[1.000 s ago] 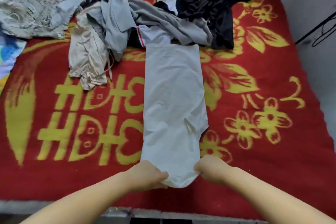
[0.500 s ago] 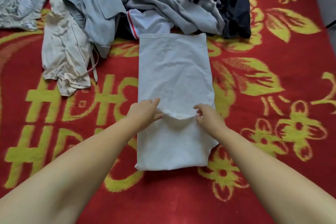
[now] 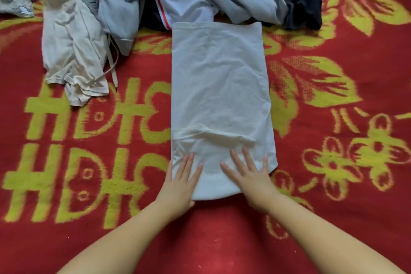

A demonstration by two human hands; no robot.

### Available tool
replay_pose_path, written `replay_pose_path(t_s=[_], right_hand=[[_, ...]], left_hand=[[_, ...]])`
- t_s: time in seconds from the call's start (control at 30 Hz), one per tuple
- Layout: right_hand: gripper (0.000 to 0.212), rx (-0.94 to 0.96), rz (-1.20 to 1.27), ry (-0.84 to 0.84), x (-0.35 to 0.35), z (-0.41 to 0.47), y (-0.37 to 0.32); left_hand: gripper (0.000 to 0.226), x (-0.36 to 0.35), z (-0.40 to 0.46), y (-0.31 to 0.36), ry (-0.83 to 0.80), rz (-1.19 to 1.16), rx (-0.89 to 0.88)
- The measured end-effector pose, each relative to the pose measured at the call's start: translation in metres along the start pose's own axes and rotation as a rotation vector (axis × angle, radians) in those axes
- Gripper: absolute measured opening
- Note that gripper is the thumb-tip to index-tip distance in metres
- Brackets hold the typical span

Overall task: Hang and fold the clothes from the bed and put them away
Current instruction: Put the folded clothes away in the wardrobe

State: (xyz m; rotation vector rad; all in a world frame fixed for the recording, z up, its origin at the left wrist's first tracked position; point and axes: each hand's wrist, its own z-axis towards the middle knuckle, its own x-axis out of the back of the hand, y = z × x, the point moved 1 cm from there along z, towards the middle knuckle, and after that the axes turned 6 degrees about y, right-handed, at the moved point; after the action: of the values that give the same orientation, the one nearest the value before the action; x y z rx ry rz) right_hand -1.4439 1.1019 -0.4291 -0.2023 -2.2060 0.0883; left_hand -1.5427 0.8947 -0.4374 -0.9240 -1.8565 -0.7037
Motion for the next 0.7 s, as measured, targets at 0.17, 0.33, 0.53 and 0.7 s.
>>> replay_pose_path(t_s=[0.17, 0.33, 0.53, 0.7], right_hand=[[0.088, 0.02, 0.009, -0.132, 0.014, -0.014, -0.009], [0.089, 0.117, 0.192, -0.451, 0.034, -0.054, -0.023], [0.03, 0.031, 0.516, -0.633, 0.078, -0.05, -0.009], [0.023, -0.252, 0.847, -0.192, 0.1, 0.004, 0.043]], left_hand=[[0.074, 0.012, -0.001, 0.006, -0.226, 0.112, -0.059], [0.072, 0.053, -0.018, 0.009, -0.798, -0.186, -0.167], [0.014, 0.094, -0.009, -0.019, -1.08, -0.61, 0.045], [0.02, 0.1, 0.044, -0.073, -0.7, -1.005, 0.352]])
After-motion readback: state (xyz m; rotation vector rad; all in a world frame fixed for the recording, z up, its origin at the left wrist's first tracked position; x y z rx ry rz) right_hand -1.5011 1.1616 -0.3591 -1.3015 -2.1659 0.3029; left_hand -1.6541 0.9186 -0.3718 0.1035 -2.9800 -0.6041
